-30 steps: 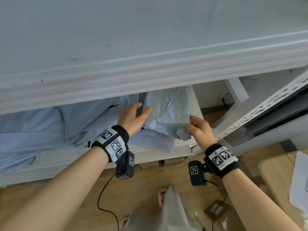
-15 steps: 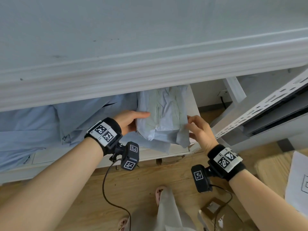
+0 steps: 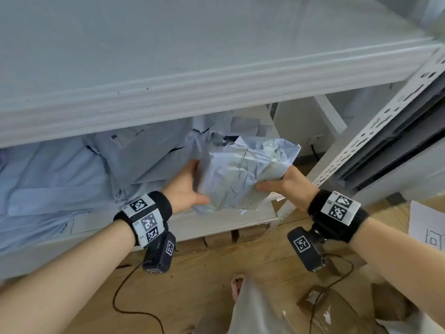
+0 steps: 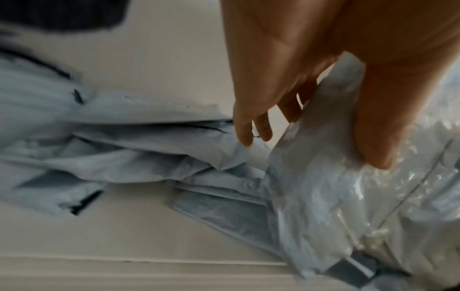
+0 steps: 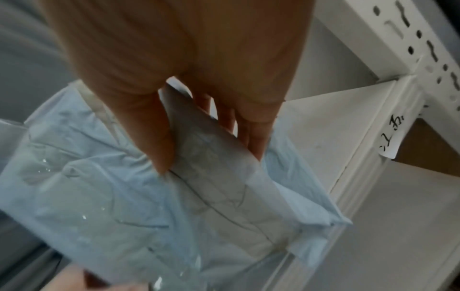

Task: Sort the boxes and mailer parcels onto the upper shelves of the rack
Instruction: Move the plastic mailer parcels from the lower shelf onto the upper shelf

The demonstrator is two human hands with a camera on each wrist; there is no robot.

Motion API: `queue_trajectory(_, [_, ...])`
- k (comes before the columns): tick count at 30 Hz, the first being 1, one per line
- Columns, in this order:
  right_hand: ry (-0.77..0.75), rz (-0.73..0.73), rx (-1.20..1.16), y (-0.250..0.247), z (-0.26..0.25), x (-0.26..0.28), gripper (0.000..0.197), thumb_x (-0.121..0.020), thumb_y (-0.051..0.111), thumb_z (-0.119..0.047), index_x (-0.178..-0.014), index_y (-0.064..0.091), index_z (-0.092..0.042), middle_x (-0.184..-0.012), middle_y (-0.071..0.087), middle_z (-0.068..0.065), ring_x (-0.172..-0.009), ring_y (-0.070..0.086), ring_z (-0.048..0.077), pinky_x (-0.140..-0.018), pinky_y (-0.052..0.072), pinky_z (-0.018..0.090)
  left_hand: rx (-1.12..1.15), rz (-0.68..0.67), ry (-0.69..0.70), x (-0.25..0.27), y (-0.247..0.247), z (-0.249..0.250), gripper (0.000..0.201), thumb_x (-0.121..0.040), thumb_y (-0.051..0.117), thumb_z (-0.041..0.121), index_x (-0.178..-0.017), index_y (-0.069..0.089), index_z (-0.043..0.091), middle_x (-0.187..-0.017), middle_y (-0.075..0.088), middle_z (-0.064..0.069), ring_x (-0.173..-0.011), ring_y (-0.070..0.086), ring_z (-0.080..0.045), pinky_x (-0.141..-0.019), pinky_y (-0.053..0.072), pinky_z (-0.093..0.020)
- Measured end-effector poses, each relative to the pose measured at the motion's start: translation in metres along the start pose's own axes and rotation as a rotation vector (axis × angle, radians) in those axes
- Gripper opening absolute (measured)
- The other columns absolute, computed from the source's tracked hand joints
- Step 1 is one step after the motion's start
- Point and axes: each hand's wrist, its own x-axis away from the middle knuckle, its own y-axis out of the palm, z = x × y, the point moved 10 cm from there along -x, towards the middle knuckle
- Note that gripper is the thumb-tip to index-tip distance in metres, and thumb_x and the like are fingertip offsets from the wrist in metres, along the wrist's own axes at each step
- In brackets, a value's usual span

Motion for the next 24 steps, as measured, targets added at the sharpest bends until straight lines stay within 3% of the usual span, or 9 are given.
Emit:
queue_trajectory(2, [-0.056, -0.006, 0.083, 0.018, -0.015, 0.022, 0.057, -0.076, 0.072, 0.008, -0.128, 0.055, -0.009, -0.121, 0.067, 0.003, -0.111, 0.064, 0.017, -0.093, 0.054, 0.035, -0.009, -0.007, 0.04, 0.021, -0.006, -0.004, 0.077, -0.065, 0.084, 0.011, -0.127, 0.039, 0.022, -0.121, 0.056, 0.003, -0.109, 0.056, -0.011, -0.09, 0.05, -0.026])
queue_trajectory(4, [-0.107, -0.013, 0.137, 0.035, -0.032, 0.045, 0.061, -0.075, 0.074, 0.008, -0.13, 0.053, -0.009, -0.12, 0.067, -0.001, -0.11, 0.064, 0.013, -0.088, 0.055, 0.026, -0.03, -0.003, 0.086, 0.041, -0.014, -0.003, 0.075, -0.065, 0.085, 0.016, -0.125, 0.04, 0.024, -0.115, 0.057, 0.01, -0.101, 0.056, 0.003, -0.08, 0.047, -0.009])
queue_trajectory(6, [-0.165, 0.008, 0.179, 0.048, -0.052, 0.066, 0.06, -0.075, 0.075, 0.006, -0.129, 0.054, -0.01, -0.12, 0.068, -0.003, -0.11, 0.064, 0.011, -0.088, 0.054, 0.025, -0.036, 0.016, 0.128, 0.061, -0.027, 0.004, 0.072, -0.065, 0.086, 0.019, -0.123, 0.043, 0.023, -0.11, 0.055, 0.017, -0.093, 0.052, 0.014, -0.07, 0.043, -0.001])
queue_trajectory(13, [-0.387, 0.066, 0.355, 0.086, -0.151, 0.14, 0.053, -0.076, 0.076, -0.001, -0.125, 0.058, -0.012, -0.119, 0.068, -0.003, -0.11, 0.064, 0.011, -0.093, 0.054, 0.029, -0.03, 0.061, 0.337, 0.13, -0.084, 0.069, 0.061, -0.067, 0.085, 0.02, -0.118, 0.052, 0.029, -0.11, 0.061, 0.016, -0.099, 0.058, 0.005, -0.074, 0.043, -0.001])
queue_trajectory(17, [-0.49, 0.119, 0.379, 0.097, -0.21, 0.176, 0.058, -0.078, 0.074, -0.006, -0.131, 0.05, -0.015, -0.119, 0.067, -0.007, -0.109, 0.065, 0.007, -0.085, 0.055, 0.022, 0.038, 0.079, 0.41, 0.159, -0.125, 0.112, 0.061, -0.065, 0.086, 0.022, -0.11, 0.05, 0.041, -0.106, 0.064, 0.017, -0.094, 0.059, 0.014, -0.07, 0.047, -0.004])
queue_trajectory(20, [-0.519, 0.232, 0.32, 0.088, -0.246, 0.189, 0.068, -0.08, 0.072, -0.005, -0.137, 0.036, -0.014, -0.124, 0.062, -0.002, -0.109, 0.065, 0.013, -0.084, 0.057, 0.026, 0.113, 0.092, 0.441, 0.169, -0.155, 0.146, 0.063, -0.064, 0.088, 0.023, -0.109, 0.049, 0.044, -0.108, 0.063, 0.016, -0.09, 0.061, 0.014, -0.066, 0.049, -0.006])
queue_trajectory(24, [-0.514, 0.402, 0.308, 0.07, -0.287, 0.198, 0.054, -0.084, 0.071, -0.015, -0.128, 0.04, -0.017, -0.116, 0.06, -0.001, -0.091, 0.069, 0.006, -0.07, 0.057, 0.019, 0.236, 0.103, 0.454, 0.168, -0.185, 0.19, 0.058, -0.065, 0.087, 0.027, -0.113, 0.054, 0.035, -0.112, 0.065, 0.008, -0.089, 0.068, -0.002, -0.069, 0.055, -0.017])
